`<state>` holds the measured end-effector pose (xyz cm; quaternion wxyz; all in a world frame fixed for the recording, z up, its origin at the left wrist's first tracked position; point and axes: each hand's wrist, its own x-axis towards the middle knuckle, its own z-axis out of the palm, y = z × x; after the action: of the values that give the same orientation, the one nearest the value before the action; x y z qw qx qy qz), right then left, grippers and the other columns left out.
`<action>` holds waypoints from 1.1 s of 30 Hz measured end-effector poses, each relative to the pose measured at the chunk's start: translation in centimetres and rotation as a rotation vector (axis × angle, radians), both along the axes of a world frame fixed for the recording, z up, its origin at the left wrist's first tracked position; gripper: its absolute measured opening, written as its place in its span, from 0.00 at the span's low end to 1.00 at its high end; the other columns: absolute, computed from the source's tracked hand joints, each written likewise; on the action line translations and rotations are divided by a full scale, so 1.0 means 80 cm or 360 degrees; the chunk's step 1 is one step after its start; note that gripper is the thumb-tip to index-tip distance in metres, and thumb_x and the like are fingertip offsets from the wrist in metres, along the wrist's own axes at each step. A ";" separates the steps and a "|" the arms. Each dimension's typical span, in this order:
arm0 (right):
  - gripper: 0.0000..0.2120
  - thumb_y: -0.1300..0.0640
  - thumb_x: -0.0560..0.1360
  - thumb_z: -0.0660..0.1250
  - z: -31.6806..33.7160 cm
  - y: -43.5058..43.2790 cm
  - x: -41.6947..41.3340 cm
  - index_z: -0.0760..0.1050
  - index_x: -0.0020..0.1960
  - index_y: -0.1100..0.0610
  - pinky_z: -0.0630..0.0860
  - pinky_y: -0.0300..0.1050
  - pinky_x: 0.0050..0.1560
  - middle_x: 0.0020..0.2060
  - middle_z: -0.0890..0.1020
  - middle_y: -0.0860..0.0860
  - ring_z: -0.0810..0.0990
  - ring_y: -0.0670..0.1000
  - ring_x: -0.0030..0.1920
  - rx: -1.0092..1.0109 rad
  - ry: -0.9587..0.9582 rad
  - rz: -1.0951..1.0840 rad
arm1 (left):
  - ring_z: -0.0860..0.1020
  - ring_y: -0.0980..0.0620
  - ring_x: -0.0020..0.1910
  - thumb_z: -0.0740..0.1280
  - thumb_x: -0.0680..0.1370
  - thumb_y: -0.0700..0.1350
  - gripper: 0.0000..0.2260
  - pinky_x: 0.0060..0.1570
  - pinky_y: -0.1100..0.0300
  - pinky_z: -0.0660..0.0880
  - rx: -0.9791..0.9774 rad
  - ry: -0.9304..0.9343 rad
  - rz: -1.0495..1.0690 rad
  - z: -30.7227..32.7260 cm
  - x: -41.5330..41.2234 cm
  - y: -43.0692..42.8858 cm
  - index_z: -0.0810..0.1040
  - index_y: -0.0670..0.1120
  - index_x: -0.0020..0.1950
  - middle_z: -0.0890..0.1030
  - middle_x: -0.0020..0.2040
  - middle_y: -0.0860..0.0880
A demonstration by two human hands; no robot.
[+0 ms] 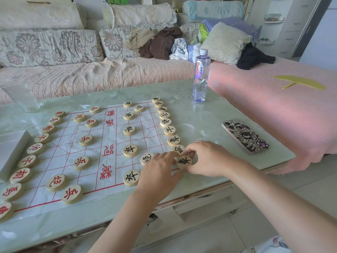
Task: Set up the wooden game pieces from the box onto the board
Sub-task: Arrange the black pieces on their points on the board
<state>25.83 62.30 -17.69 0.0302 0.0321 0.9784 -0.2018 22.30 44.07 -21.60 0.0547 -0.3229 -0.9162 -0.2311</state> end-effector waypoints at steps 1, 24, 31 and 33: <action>0.19 0.39 0.66 0.72 -0.001 0.000 0.000 0.77 0.55 0.40 0.69 0.36 0.44 0.49 0.78 0.38 0.76 0.40 0.49 0.0004 -0.0006 0.0006 | 0.73 0.54 0.53 0.66 0.74 0.56 0.18 0.51 0.59 0.71 -0.0005 0.0002 0.0000 0.000 0.000 0.000 0.73 0.57 0.64 0.78 0.52 0.59; 0.17 0.56 0.78 0.65 -0.003 0.014 -0.058 0.78 0.61 0.36 0.74 0.49 0.53 0.54 0.75 0.42 0.77 0.50 0.54 0.0182 0.0004 0.0236 | 0.71 0.53 0.58 0.62 0.78 0.48 0.12 0.53 0.56 0.72 -0.0019 -0.0127 0.0079 0.020 -0.037 0.019 0.78 0.58 0.58 0.78 0.57 0.57; 0.13 0.47 0.74 0.72 -0.004 0.031 -0.057 0.77 0.58 0.39 0.72 0.45 0.55 0.56 0.76 0.40 0.76 0.47 0.57 0.0137 0.0020 0.0148 | 0.72 0.53 0.55 0.63 0.78 0.45 0.12 0.51 0.58 0.70 0.0033 -0.0105 0.0057 0.014 -0.045 0.015 0.78 0.57 0.58 0.78 0.54 0.56; 0.16 0.53 0.75 0.71 -0.009 0.029 -0.058 0.77 0.59 0.39 0.72 0.45 0.56 0.58 0.77 0.38 0.76 0.47 0.59 0.0134 0.0024 0.0177 | 0.72 0.52 0.55 0.64 0.78 0.46 0.11 0.52 0.58 0.70 0.0018 -0.0104 0.0064 0.012 -0.046 0.015 0.79 0.58 0.57 0.79 0.54 0.56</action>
<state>21.22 64.62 -18.42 0.0326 -0.0225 0.9865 -0.1588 18.62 45.25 -20.61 0.0312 -0.2964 -0.9224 -0.2456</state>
